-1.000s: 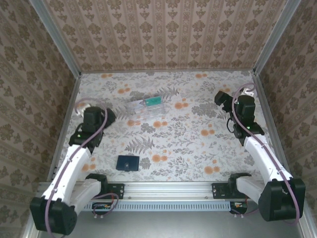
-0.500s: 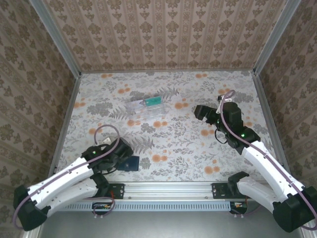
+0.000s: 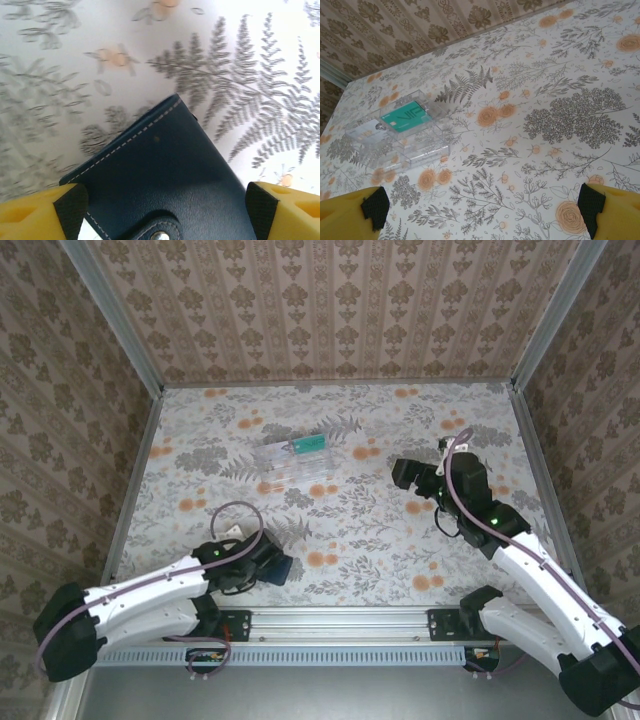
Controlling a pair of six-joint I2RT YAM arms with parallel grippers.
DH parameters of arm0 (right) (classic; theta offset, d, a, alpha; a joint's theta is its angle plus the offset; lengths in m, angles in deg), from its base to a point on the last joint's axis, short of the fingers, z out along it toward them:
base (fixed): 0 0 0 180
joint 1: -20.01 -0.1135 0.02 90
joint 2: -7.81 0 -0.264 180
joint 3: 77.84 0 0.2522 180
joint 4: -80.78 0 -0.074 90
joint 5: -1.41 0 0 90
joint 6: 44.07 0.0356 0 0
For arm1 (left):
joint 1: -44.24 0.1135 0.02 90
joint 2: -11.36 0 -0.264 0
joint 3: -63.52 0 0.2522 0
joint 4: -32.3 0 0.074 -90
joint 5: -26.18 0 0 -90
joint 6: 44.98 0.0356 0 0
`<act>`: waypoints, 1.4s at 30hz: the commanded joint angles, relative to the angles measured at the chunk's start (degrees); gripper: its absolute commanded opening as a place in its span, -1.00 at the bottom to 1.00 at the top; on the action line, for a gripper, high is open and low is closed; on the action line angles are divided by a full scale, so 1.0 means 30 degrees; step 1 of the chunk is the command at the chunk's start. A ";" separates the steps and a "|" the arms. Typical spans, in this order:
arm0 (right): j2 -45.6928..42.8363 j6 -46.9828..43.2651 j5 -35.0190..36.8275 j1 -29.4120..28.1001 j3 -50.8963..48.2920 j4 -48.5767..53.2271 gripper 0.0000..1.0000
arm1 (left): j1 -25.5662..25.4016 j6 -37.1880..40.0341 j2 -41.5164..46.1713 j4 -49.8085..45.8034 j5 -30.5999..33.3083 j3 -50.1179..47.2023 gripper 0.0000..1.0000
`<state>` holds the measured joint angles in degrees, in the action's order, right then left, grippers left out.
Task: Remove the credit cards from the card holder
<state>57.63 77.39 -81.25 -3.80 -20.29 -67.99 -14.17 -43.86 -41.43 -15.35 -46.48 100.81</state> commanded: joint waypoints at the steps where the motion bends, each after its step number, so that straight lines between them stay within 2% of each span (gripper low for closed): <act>1: -0.0338 -0.0292 0.0369 -0.0282 0.0404 0.0804 1.00 | 0.0047 0.1388 -0.1205 0.4415 -0.0510 -0.0083 0.73; 6: -0.0117 -0.0208 0.0032 -0.0555 0.0310 0.0902 1.00 | -0.0034 0.2158 -0.3898 0.7772 -0.0716 0.1143 0.73; 9: 0.0294 -0.0403 -0.0504 -0.1170 0.0503 0.1356 1.00 | -0.0017 0.2905 -0.5330 0.6699 -0.0399 0.2952 0.77; 12: 0.1047 -0.0673 -0.0965 -0.2828 0.0641 0.1732 1.00 | 0.0547 0.3386 -0.5438 0.4615 -0.0169 0.4091 0.88; 20: 0.4525 -0.0614 0.0956 -0.9925 0.0198 0.0360 1.00 | 0.3791 0.6333 -0.1901 0.1873 -0.0537 0.4283 1.00; 26: 0.8654 -0.0470 0.1780 -1.3441 0.0921 -0.0858 1.00 | 0.7333 0.8058 0.1719 0.0266 -0.1656 0.3680 1.00; 32: 1.3965 -0.0880 0.2514 -1.5417 0.3913 -0.0468 1.00 | 0.9203 0.8921 0.4408 -0.1226 -0.2042 0.3358 1.00; 39: 1.7994 -0.1460 0.2945 -1.6157 0.6900 0.0705 1.00 | 0.9737 0.8886 0.5470 -0.1647 -0.2475 0.2830 1.00; 42: 1.9022 -0.1268 0.3885 -1.6259 0.7511 0.1791 1.00 | 0.9831 0.8907 0.5768 -0.1739 -0.2615 0.2688 1.00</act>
<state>112.49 74.18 -73.73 -52.26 0.32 -67.92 14.76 -18.66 -25.26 -18.71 -53.26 109.60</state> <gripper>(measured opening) 0.999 0.998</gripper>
